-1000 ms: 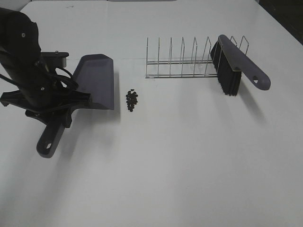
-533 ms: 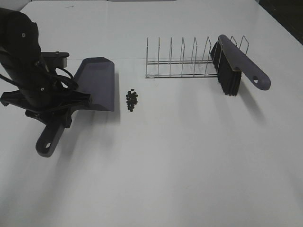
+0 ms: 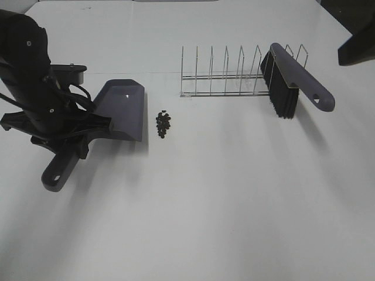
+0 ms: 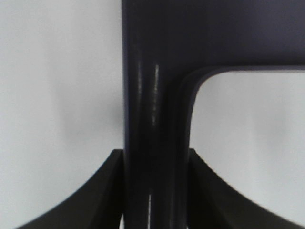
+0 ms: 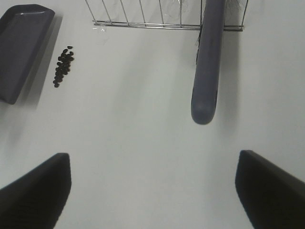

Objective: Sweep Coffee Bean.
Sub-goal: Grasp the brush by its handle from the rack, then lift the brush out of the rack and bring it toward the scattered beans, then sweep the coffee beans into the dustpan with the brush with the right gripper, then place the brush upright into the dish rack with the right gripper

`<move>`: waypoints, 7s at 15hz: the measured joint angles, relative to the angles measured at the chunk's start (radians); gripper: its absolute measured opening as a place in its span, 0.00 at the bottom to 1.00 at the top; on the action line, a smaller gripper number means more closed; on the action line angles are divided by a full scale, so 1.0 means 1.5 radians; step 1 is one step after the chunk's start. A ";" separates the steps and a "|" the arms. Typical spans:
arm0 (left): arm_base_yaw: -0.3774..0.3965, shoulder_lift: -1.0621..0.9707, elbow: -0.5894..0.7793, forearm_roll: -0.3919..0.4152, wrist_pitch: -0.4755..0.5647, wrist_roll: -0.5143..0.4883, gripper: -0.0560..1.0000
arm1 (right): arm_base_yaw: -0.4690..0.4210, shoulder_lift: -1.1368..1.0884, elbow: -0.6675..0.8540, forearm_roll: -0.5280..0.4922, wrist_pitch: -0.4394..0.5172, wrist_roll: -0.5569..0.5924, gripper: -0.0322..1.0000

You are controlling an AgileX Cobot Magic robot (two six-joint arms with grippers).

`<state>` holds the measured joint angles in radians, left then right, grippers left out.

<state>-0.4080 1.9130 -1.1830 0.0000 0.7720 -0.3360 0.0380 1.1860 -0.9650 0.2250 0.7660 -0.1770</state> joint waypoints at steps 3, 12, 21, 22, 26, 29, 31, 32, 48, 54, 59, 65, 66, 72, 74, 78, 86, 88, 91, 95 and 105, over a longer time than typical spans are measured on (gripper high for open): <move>0.000 0.000 0.000 0.000 0.000 0.000 0.36 | 0.000 0.154 -0.131 0.000 -0.001 -0.001 0.80; 0.000 0.000 0.000 0.000 0.000 0.001 0.36 | 0.000 0.532 -0.506 -0.055 0.095 0.026 0.74; 0.000 0.000 0.000 0.000 0.003 0.001 0.36 | 0.000 0.777 -0.711 -0.112 0.069 0.036 0.71; 0.000 0.000 0.000 0.000 0.003 0.001 0.36 | 0.000 0.777 -0.711 -0.112 0.069 0.036 0.71; 0.000 0.000 0.000 0.000 0.003 0.001 0.36 | 0.000 0.826 -0.720 -0.125 0.051 0.035 0.55; 0.000 0.000 0.000 0.000 0.003 0.001 0.36 | 0.000 0.831 -0.722 -0.146 0.055 0.035 0.32; 0.000 0.000 0.000 0.000 0.003 0.001 0.36 | -0.002 0.831 -0.737 -0.158 0.083 0.037 0.31; 0.000 0.000 0.000 0.000 0.003 0.001 0.36 | -0.002 0.831 -0.744 -0.159 0.092 0.037 0.31; 0.000 0.000 0.000 0.000 0.021 0.013 0.36 | 0.020 0.713 -0.980 -0.090 0.311 0.096 0.31; 0.000 0.000 0.000 -0.015 0.023 0.015 0.36 | 0.160 0.544 -0.629 -0.203 0.303 0.183 0.31; 0.000 0.057 0.000 -0.041 0.021 0.018 0.36 | 0.221 0.588 -0.495 -0.249 0.185 0.265 0.31; 0.000 0.109 -0.001 -0.067 0.020 0.025 0.36 | 0.234 0.685 -0.493 -0.256 0.151 0.286 0.31; 0.000 0.111 -0.003 -0.069 0.021 0.030 0.36 | 0.245 0.693 -0.494 -0.259 0.142 0.286 0.31; 0.000 0.123 -0.009 -0.074 0.030 0.043 0.36 | 0.352 0.784 -0.624 -0.265 0.190 0.286 0.31; 0.000 0.123 -0.009 -0.075 0.030 0.045 0.36 | 0.385 0.831 -0.701 -0.252 0.229 0.286 0.31; 0.000 0.123 -0.009 -0.075 0.029 0.047 0.36 | 0.427 0.897 -0.813 -0.181 0.283 0.280 0.31; 0.000 0.123 -0.009 -0.076 0.029 0.063 0.36 | 0.439 0.899 -0.971 -0.158 0.310 0.279 0.31; 0.000 0.123 -0.009 -0.076 0.029 0.063 0.36 | 0.439 0.875 -0.971 -0.229 0.312 0.279 0.30; 0.000 0.123 -0.009 -0.076 0.029 0.063 0.36 | 0.439 0.847 -0.972 -0.280 0.312 0.271 0.30; 0.000 0.123 -0.009 -0.077 0.029 0.065 0.36 | 0.383 0.763 -0.943 -0.301 0.312 0.247 0.30; 0.000 0.123 -0.009 -0.077 0.028 0.065 0.36 | 0.124 0.527 -0.559 -0.299 0.311 0.227 0.30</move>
<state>-0.4080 2.0980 -1.1970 -0.1150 0.8140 -0.2390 0.2240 1.9760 -1.8040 -0.2240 1.2330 0.1640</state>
